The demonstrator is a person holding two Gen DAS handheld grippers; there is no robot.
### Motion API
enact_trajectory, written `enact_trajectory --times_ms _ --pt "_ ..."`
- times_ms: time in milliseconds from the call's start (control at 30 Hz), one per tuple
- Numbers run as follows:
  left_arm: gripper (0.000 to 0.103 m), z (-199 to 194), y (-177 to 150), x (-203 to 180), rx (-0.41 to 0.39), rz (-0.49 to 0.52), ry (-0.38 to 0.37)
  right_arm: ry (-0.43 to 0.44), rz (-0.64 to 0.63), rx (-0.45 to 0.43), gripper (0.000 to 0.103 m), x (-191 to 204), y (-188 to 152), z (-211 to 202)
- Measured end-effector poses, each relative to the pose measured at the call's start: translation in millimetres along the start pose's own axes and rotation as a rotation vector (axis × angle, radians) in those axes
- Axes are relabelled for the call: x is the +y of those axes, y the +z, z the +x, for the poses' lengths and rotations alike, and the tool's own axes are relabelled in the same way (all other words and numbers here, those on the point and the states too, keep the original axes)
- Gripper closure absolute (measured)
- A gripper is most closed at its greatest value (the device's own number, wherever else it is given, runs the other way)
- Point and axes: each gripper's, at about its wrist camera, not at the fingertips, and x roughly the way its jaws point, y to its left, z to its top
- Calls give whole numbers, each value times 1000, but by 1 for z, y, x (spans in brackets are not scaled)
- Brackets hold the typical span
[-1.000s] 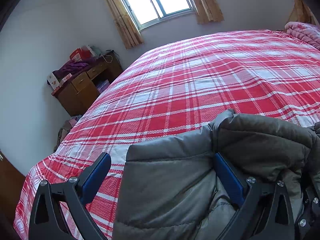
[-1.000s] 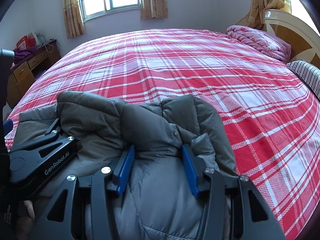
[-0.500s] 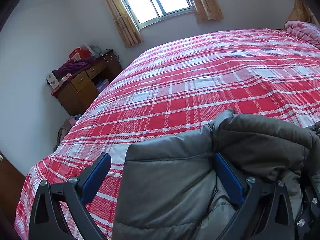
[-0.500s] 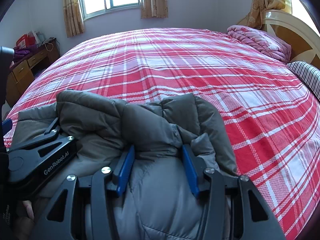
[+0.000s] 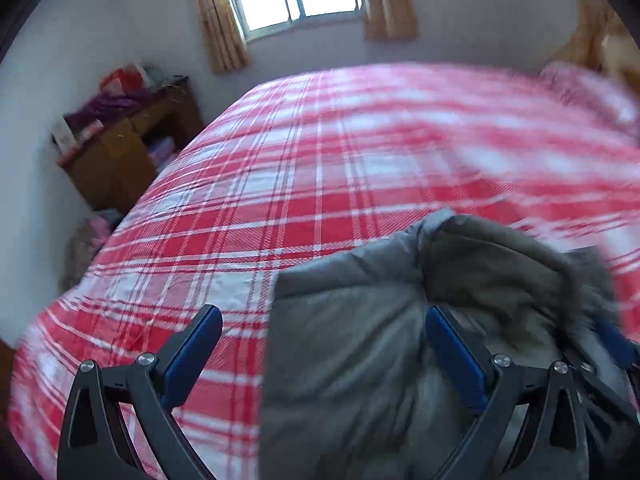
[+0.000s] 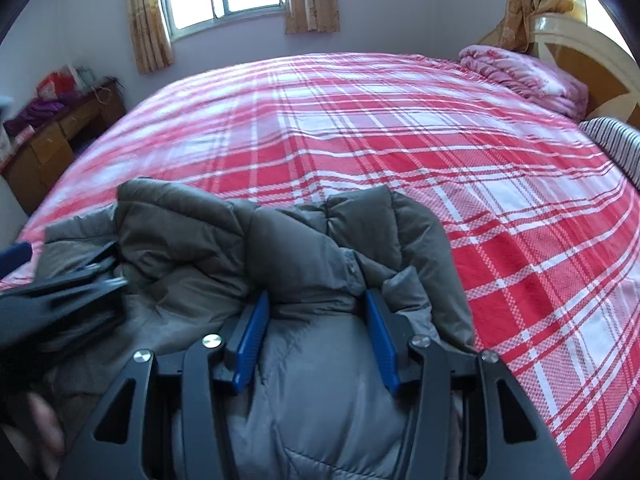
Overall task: Fold large clothes
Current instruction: 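Grip the folded grey jacket bundle firmly with both grippers, then lift the jacket bundle off the bed with both grippers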
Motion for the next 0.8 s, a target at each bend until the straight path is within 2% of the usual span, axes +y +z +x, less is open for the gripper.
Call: enact_trajectory --times_ms 67,100,133,200,233,300,400,467,533,633,733,800 --pt "1 -18 -13 13 -23 25 -37 31 5 -35 30 -8 -3 -23" --pt "1 -22 -23 20 -15 42 -31 37 17 -79 18 -14 -7 -39" --pt "1 -21 -34 27 9 44 -28 30 28 -113 13 -20 -11 -50" --pt "1 -15 -51 36 58 29 -48 -1 74 -142 12 -38 -24 -65" --pt "1 -13 -58 41 70 11 -62 13 110 -107 12 -49 -32 -64" --pt "1 -14 -69 49 73 -28 -93 72 174 -50 12 -66 -48 -58" --pt "1 -15 -75 47 89 -50 -125 174 241 -30 12 -79 -66 -58" --pt "1 -15 -75 39 91 -32 -129 217 248 -24 14 -77 -71 -59" --pt "1 -19 -76 28 67 10 -108 270 203 -4 20 -63 -73 -58" --pt "1 -22 -76 21 47 55 -114 310 179 8 22 -53 -75 -56" --pt "1 -18 -76 26 51 39 -144 346 218 8 29 -63 -79 -57" --pt "1 -15 -77 28 55 15 -155 355 229 5 30 -66 -82 -57"
